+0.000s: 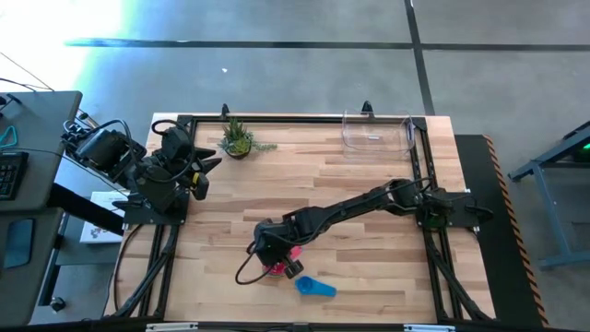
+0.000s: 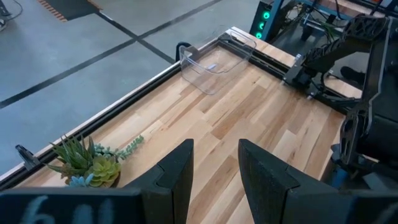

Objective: Nest measuring cups in basket
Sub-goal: Stack the red measuring cup on top of the light blue measuring cup

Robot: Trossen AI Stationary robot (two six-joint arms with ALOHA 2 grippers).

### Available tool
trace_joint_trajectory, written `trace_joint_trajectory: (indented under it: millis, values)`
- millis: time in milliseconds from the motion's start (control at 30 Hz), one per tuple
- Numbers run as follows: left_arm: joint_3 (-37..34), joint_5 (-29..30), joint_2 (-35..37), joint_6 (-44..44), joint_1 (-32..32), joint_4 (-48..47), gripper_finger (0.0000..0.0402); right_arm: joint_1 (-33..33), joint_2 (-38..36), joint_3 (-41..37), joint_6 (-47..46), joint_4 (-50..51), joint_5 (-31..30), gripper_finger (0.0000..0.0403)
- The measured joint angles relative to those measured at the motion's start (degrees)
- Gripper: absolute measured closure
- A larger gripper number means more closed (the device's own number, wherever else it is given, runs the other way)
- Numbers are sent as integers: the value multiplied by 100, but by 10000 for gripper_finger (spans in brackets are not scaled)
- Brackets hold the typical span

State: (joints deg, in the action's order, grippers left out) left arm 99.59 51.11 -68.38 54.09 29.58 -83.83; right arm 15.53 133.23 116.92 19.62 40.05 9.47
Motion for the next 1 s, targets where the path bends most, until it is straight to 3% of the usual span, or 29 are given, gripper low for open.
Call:
trace_joint_trajectory:
  millis: [500,767,1000]
  values:
    - [0,2,0,-75,2,-18,286,63,0,11,269,10,-6,355]
    - [0,1,0,-75,2,-18,286,63,11,464,82,235,-255,327]
    - [0,-301,0,-75,2,-29,286,22,7,1502,-903,1825,-225,329]
